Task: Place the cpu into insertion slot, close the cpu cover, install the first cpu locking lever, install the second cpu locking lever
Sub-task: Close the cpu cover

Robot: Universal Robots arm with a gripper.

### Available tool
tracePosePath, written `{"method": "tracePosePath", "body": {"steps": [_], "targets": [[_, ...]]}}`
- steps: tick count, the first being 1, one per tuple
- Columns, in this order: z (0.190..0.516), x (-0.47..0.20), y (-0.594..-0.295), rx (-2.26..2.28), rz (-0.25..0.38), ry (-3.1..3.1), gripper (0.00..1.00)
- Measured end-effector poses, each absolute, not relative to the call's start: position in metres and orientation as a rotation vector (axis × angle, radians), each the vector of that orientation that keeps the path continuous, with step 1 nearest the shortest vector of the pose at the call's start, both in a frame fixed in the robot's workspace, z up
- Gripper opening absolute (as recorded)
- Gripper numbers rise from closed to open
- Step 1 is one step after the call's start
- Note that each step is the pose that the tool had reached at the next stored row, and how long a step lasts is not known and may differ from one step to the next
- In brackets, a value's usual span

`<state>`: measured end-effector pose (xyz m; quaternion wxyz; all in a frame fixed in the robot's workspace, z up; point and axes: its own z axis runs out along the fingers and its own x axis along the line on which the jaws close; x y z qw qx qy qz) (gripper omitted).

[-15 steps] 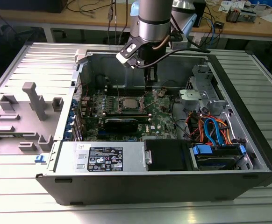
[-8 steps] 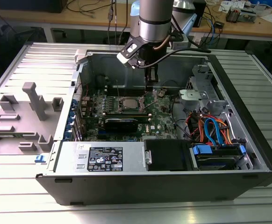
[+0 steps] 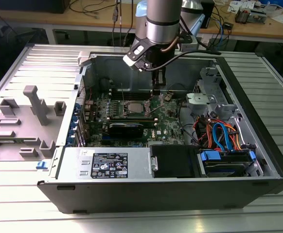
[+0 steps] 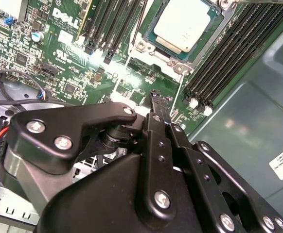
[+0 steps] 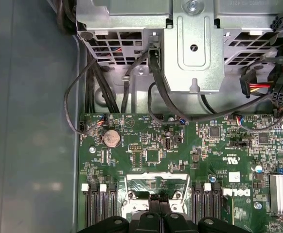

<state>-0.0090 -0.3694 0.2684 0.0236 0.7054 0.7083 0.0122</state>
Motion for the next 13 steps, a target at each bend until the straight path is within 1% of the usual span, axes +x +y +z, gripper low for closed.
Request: {"method": "tracePosePath", "body": {"steps": [13], "targets": [[0.264, 0.015, -0.368, 2.184, 0.036, 2.193, 0.11]]}}
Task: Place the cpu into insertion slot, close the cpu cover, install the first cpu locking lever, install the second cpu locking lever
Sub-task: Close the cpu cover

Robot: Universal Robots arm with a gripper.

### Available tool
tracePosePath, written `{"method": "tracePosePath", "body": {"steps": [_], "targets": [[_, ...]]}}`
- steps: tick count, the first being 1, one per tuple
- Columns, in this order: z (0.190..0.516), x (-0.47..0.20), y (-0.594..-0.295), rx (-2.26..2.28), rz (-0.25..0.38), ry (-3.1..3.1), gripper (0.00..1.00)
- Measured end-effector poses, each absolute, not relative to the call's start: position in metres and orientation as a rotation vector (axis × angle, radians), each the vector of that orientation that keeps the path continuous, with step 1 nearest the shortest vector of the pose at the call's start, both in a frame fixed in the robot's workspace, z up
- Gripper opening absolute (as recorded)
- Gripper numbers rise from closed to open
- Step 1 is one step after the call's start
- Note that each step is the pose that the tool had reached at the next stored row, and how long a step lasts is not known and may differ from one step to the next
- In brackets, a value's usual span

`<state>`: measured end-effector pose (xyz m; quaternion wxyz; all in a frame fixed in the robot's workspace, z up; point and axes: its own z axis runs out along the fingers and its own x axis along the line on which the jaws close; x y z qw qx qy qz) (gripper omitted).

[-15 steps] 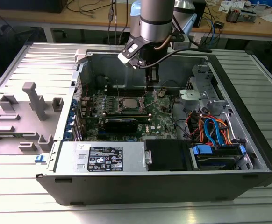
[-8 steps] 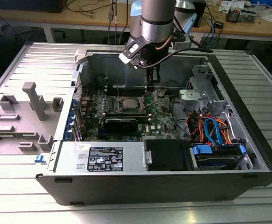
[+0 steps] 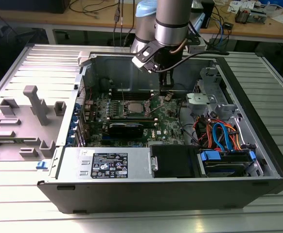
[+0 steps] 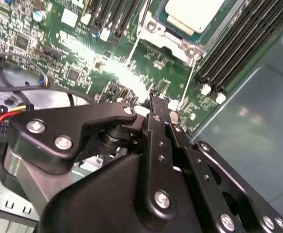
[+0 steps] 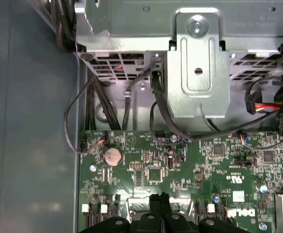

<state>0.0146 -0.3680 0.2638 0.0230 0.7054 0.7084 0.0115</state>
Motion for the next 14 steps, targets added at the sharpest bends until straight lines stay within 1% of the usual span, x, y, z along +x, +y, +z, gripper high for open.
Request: {"method": "tracePosePath", "body": {"steps": [9, 14], "targets": [[0.26, 0.036, -0.365, 2.187, 0.031, 2.196, 0.11], [0.252, 0.04, -0.365, 2.188, 0.026, 2.199, 0.11]]}}
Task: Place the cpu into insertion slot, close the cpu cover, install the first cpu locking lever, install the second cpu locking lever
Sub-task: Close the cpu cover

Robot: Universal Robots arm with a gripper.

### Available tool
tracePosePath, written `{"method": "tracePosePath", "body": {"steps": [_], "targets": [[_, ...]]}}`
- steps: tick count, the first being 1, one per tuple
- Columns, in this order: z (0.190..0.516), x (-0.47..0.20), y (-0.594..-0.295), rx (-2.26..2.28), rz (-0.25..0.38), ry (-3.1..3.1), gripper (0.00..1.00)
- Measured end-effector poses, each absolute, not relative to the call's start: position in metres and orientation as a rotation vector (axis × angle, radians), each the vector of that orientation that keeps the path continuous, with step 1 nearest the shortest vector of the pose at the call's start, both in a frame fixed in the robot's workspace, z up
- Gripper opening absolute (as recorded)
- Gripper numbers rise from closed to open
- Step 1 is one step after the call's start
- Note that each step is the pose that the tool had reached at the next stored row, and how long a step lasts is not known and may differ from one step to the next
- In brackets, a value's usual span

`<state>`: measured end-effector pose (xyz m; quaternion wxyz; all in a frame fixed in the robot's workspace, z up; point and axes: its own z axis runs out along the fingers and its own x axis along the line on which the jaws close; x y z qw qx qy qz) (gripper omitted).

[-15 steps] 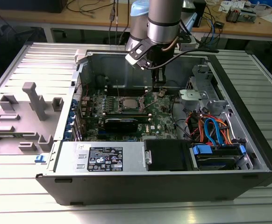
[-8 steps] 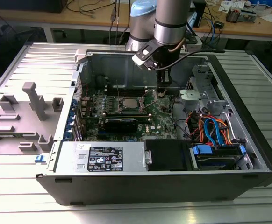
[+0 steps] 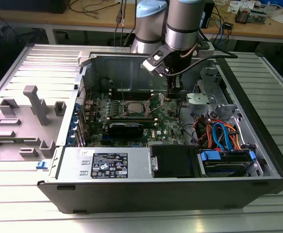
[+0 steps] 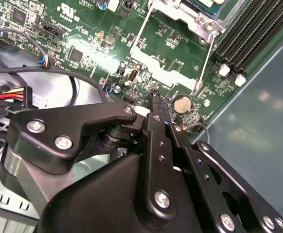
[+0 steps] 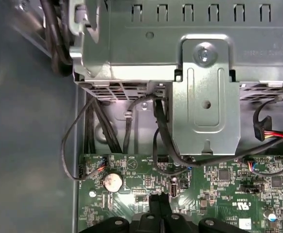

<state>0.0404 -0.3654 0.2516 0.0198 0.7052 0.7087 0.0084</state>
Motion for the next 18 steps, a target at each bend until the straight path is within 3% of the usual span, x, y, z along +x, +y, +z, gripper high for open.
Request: {"method": "tracePosePath", "body": {"steps": [18], "targets": [[0.242, 0.029, -0.366, 2.19, 0.024, 2.204, 0.11]]}}
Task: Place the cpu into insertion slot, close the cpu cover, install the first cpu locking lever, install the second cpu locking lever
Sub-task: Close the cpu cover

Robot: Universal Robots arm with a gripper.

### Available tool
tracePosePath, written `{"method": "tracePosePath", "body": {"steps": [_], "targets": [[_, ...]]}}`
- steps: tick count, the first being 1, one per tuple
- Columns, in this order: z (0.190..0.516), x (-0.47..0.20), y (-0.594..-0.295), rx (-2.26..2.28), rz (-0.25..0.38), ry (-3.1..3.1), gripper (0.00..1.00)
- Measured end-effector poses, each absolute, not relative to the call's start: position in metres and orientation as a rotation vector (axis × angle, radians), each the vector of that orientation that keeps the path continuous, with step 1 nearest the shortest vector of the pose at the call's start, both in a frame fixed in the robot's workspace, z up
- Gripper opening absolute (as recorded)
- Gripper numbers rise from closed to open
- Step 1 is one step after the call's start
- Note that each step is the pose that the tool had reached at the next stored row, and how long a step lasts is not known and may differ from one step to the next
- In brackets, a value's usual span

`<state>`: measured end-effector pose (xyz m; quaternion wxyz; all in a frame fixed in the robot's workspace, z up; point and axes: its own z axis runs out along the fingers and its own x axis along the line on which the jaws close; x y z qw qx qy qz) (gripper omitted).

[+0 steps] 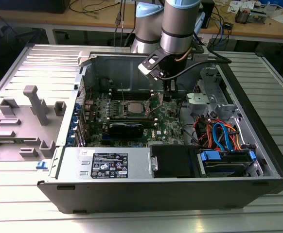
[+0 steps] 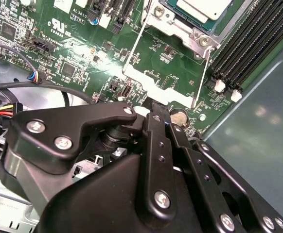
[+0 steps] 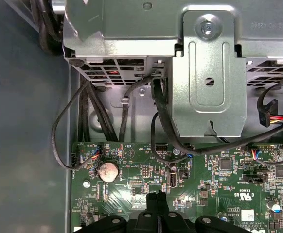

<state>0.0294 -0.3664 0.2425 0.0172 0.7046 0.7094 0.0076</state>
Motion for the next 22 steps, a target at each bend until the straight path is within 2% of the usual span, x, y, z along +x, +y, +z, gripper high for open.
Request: {"method": "tracePosePath", "body": {"steps": [22], "targets": [[0.242, 0.005, -0.368, 2.19, 0.024, 2.205, 0.11]]}}
